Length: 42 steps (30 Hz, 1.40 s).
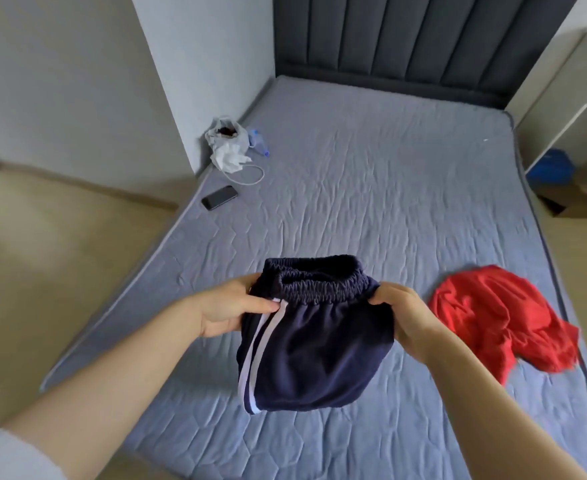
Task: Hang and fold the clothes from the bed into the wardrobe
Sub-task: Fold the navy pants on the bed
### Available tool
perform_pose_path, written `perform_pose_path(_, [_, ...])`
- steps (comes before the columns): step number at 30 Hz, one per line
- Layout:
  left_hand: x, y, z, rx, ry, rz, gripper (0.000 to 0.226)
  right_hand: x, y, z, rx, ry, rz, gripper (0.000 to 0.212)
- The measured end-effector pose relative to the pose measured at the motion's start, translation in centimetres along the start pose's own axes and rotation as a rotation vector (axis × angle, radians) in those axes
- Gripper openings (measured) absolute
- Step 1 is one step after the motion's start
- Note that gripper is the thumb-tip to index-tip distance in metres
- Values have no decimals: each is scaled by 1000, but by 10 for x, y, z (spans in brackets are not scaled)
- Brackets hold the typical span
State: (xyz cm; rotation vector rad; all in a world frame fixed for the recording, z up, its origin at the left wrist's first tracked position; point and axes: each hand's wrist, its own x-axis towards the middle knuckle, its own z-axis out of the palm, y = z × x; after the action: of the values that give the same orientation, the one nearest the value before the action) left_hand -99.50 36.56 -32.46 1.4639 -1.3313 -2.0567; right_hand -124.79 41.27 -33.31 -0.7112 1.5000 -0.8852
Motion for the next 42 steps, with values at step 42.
perform_pose_path(42, [177,-395,58,1562,-115,-66,108,131,404,39,-1422,-467,57,89])
